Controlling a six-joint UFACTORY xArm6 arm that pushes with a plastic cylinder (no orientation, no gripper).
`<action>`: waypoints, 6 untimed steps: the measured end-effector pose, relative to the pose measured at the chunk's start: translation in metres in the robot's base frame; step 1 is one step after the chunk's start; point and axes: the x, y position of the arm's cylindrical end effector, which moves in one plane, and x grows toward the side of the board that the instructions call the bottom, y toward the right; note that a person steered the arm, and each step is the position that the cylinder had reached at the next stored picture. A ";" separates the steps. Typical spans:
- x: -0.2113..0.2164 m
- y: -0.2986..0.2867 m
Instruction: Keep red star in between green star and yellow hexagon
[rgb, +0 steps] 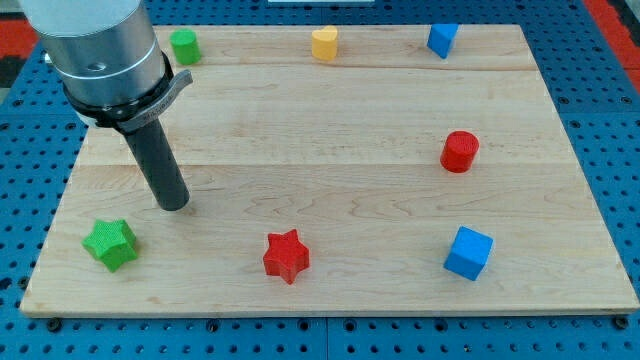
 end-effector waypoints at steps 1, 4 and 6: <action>0.000 0.000; 0.006 0.006; -0.014 0.104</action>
